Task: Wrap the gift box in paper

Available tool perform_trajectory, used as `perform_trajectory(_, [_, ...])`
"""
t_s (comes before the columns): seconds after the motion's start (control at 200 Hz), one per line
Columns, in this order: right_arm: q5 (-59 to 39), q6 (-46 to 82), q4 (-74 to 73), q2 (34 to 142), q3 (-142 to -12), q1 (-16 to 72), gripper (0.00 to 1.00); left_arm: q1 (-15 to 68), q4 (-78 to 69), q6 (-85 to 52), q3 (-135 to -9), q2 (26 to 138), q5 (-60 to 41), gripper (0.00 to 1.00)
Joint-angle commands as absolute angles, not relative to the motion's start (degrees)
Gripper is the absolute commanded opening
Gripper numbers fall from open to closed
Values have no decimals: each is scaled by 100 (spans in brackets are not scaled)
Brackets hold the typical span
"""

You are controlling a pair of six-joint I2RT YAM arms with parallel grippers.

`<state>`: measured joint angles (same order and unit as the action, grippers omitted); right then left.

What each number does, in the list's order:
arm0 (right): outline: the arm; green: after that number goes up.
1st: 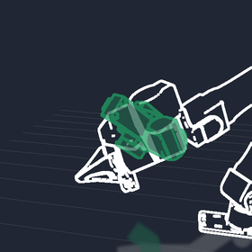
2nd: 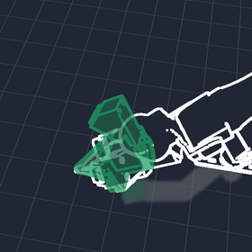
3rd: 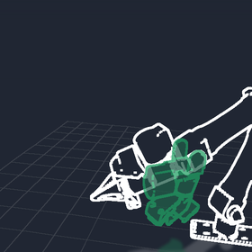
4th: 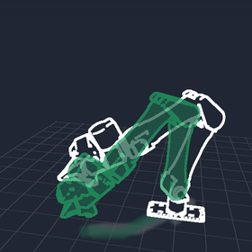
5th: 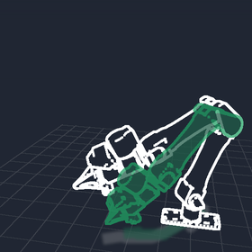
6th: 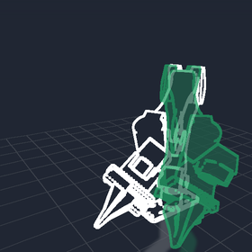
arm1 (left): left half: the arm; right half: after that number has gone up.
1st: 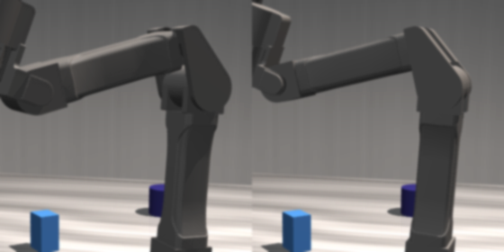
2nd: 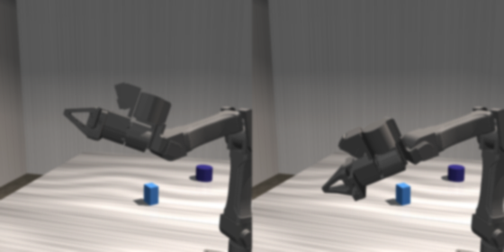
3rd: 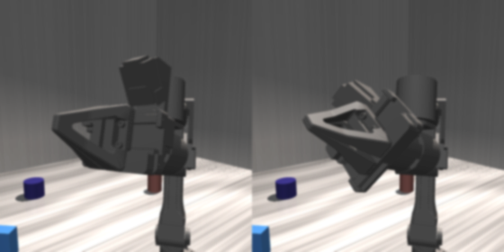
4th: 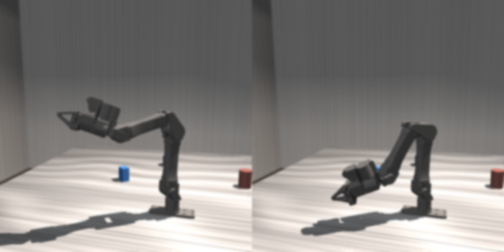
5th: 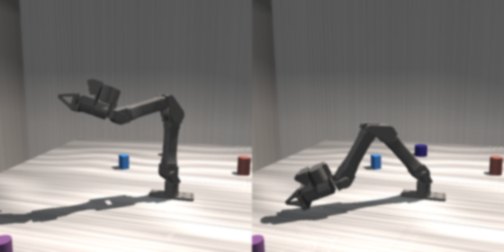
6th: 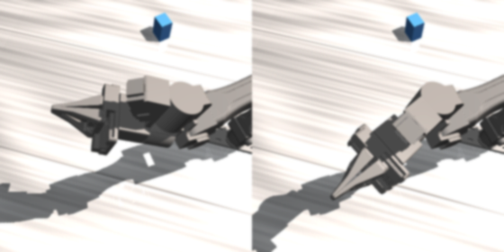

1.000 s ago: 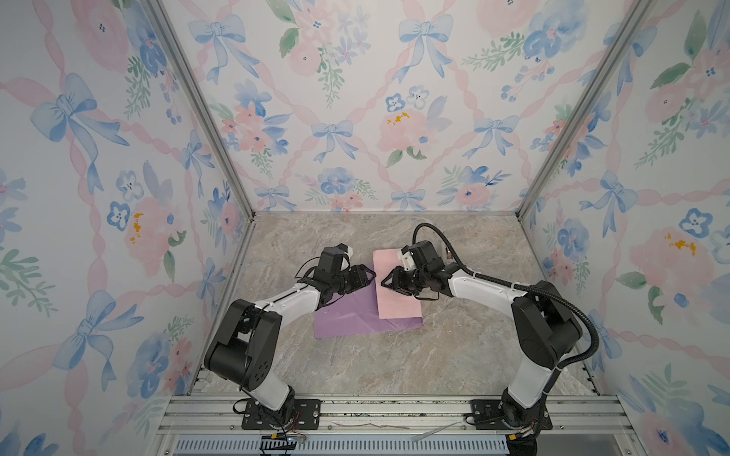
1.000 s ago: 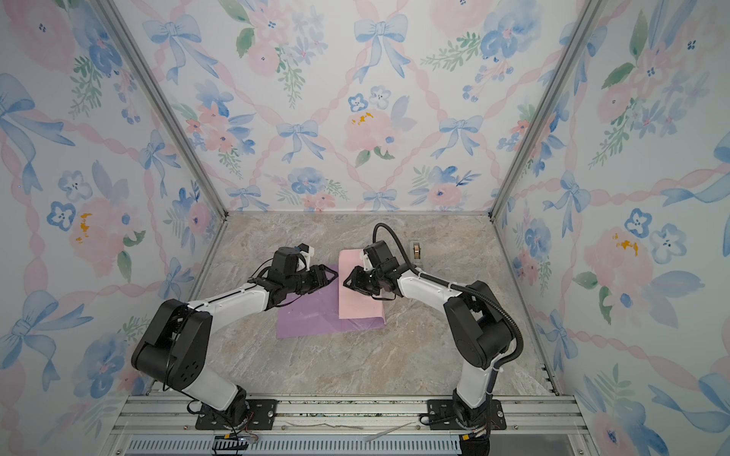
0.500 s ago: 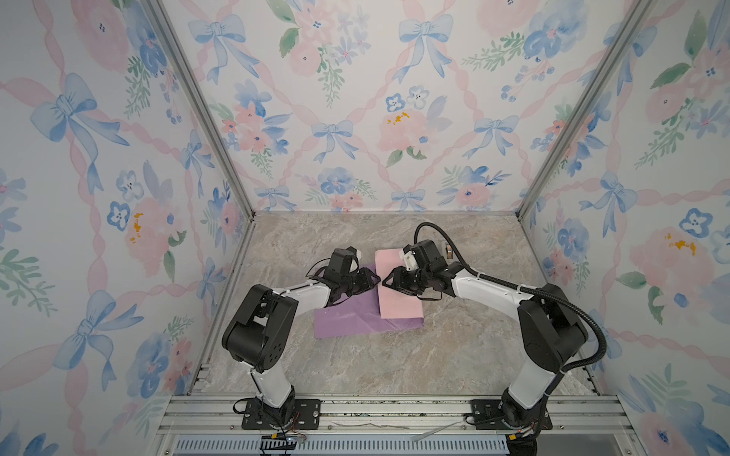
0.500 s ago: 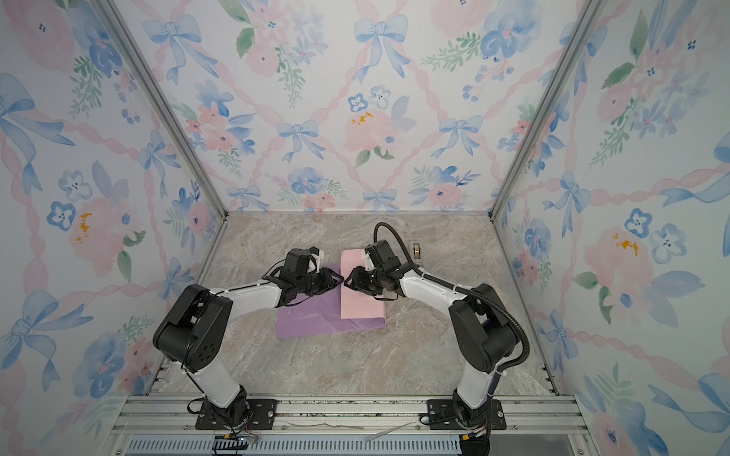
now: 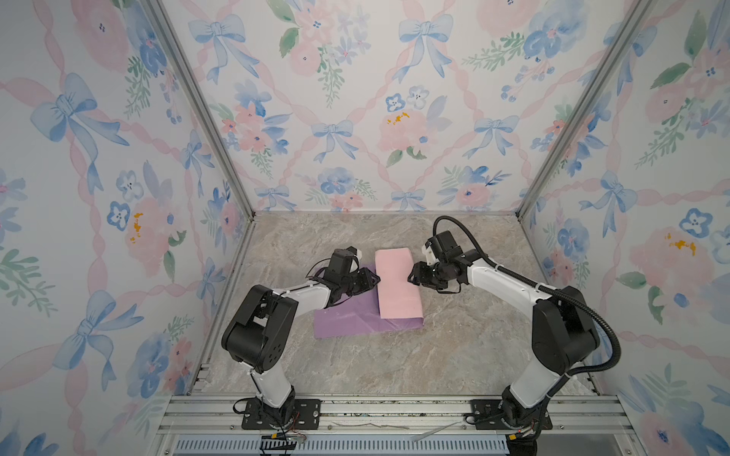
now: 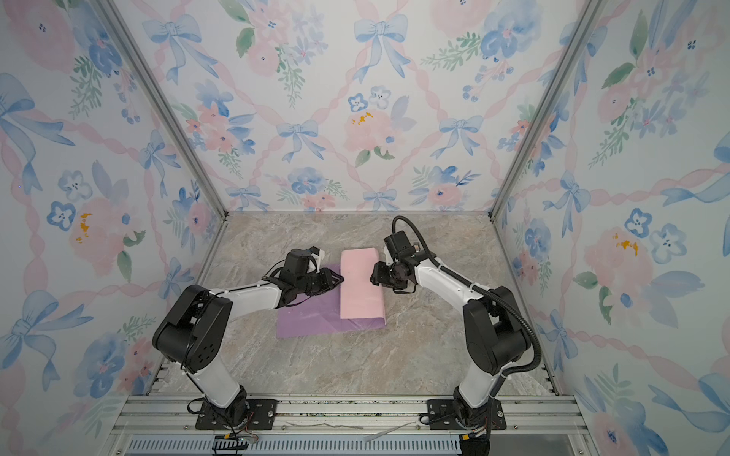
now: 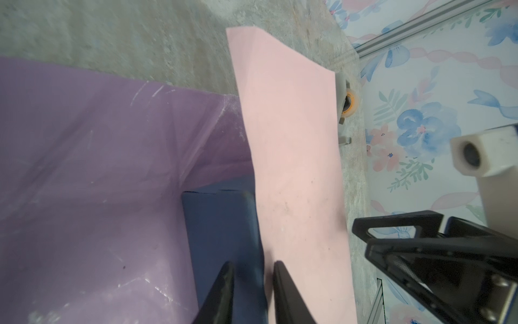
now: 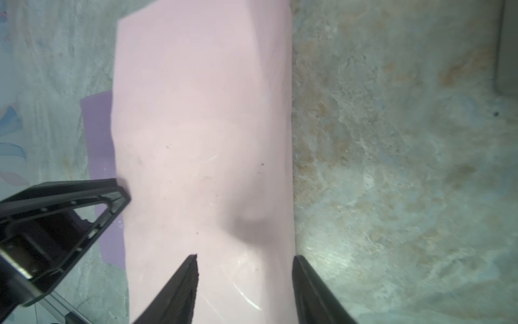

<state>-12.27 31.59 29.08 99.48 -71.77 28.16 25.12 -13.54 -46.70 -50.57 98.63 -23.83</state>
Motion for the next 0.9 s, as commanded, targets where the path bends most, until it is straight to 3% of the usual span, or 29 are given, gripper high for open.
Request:
perform_trajectory(0.0, [-1195,2937,3192,10126,-7338,2921,56,2525,-1187,-4596,-4931,9726,-2224,27])
perform_trajectory(0.335, [-770,2735,3470,10307,-7515,3229,52,2547,-1163,-4677,-4966,9443,-2238,46])
perform_trajectory(0.475, [-664,2705,3487,10303,-7555,3304,52,2583,-1161,-4666,-4982,9520,-2233,49])
perform_trajectory(0.715, [-709,2986,3330,10257,-7550,3407,54,2758,-1176,-4671,-4950,9758,-2211,49])
perform_trajectory(0.895, [-804,3039,3281,10102,-7521,3398,57,2804,-1204,-4676,-4897,9883,-2100,36])
